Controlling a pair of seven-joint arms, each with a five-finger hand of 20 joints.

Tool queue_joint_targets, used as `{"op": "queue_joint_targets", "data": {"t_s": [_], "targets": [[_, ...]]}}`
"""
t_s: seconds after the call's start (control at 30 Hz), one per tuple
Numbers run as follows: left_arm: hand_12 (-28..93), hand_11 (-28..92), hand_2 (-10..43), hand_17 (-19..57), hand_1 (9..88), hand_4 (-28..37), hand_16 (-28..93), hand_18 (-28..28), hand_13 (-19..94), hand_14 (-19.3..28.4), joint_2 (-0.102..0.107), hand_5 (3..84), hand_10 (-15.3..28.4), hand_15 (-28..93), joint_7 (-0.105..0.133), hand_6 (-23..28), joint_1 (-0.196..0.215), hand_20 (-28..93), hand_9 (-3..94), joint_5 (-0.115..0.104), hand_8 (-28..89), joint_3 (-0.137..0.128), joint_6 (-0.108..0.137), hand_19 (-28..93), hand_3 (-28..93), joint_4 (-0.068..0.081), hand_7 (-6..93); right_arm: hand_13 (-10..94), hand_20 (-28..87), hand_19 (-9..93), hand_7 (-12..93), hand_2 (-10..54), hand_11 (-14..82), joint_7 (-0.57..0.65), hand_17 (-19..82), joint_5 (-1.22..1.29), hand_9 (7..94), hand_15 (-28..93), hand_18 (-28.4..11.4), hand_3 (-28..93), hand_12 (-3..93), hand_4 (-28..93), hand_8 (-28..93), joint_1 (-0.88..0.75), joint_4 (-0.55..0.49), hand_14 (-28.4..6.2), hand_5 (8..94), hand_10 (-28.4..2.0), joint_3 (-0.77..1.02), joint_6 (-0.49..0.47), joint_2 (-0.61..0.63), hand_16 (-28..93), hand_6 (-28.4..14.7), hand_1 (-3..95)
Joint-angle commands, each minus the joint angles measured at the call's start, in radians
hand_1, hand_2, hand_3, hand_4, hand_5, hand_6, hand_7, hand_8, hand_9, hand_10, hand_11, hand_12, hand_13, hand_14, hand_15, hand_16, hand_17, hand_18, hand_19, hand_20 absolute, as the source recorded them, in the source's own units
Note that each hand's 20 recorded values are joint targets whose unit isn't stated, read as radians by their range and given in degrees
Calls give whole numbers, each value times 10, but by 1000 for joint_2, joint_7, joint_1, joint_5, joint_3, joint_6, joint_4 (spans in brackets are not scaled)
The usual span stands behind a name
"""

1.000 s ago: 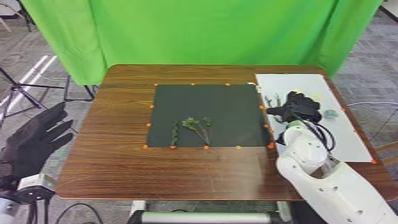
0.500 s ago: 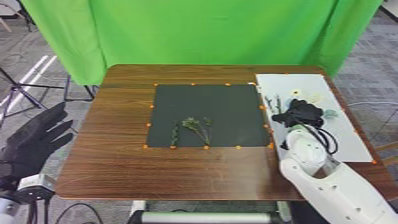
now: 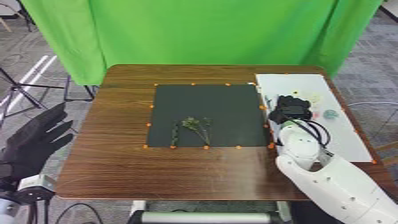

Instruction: Arrange flowers

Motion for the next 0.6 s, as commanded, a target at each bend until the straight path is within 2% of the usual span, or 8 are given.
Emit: {"op": "queue_joint_targets", "data": {"t_s": [0.03, 0.2, 0.3, 0.6], "targets": [[201, 94, -69, -115, 228, -280, 79, 185, 146, 119, -9, 244, 88, 127, -3, 15, 13, 106, 188, -2, -91, -1, 2, 344, 687, -4, 179, 646, 565, 836, 489, -95, 540, -25, 254, 25, 683, 802, -228, 752, 560, -282, 86, -31, 39, -99, 679, -94, -13, -52, -7, 348, 10, 466], [201, 94, -67, -115, 228, -281, 79, 185, 146, 119, -11, 245, 88, 128, -5, 15, 16, 105, 188, -3, -91, -2, 4, 344, 687, -4, 179, 650, 572, 834, 493, -95, 520, -39, 251, 34, 705, 812, -228, 812, 612, -279, 136, -49, 34, -104, 705, -91, 1, -32, -6, 377, 3, 460], [201, 94, -67, -116, 228, -281, 78, 185, 146, 119, -10, 245, 88, 128, -3, 15, 16, 106, 188, -4, -90, -2, 5, 345, 688, -4, 178, 629, 578, 830, 501, -95, 520, -38, 238, 36, 688, 828, -226, 843, 632, -248, 171, -64, 24, -112, 708, -113, 15, 9, -5, 390, -3, 443], [201, 93, -66, -117, 225, -281, 78, 188, 146, 119, -13, 245, 88, 127, -3, 15, 15, 105, 188, -4, -91, -4, 3, 347, 690, -4, 178, 611, 587, 826, 532, -95, 522, -44, 233, 99, 679, 845, -224, 868, 631, -173, 231, -112, -109, -122, 698, -133, 114, 199, 23, 385, -21, 407]]}}
